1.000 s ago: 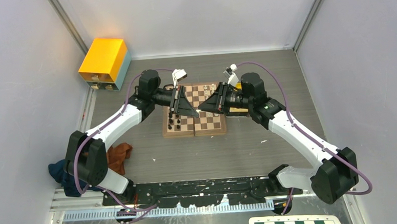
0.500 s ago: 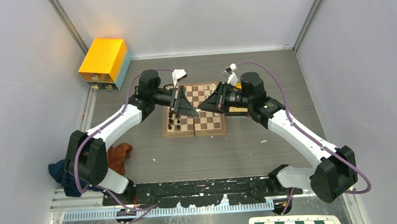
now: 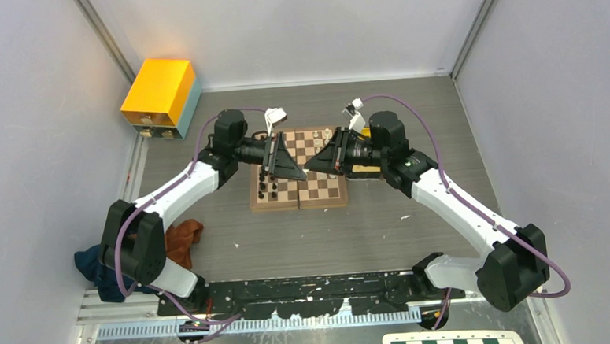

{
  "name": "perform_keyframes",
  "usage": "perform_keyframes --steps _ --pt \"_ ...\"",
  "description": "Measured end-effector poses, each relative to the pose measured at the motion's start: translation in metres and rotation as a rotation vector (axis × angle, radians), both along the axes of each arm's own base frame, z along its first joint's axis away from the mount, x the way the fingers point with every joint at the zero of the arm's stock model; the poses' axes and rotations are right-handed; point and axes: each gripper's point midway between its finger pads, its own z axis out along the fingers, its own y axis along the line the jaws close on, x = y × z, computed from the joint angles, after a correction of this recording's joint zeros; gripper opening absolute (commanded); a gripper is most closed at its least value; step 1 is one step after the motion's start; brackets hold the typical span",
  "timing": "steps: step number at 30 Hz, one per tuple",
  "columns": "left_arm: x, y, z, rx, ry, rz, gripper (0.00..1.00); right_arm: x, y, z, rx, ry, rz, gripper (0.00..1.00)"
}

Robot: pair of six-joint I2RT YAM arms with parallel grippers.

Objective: Set up the chess pieces on the board
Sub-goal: Place the chess piece on the chessboard.

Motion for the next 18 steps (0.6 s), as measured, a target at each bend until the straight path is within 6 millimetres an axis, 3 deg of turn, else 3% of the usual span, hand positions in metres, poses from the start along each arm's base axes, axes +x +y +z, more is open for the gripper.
perform_keyframes --steps 6,18 --pt "0.004 0.001 -0.011 0.037 0.015 0.035 0.48 -0.001 -0.001 -0.002 -0.013 -0.014 0.002 0.01" --pt "0.020 0.016 -0.049 0.281 -0.001 0.215 0.53 -0.004 -0.017 -0.028 -0.158 -0.016 -0.027 0.01"
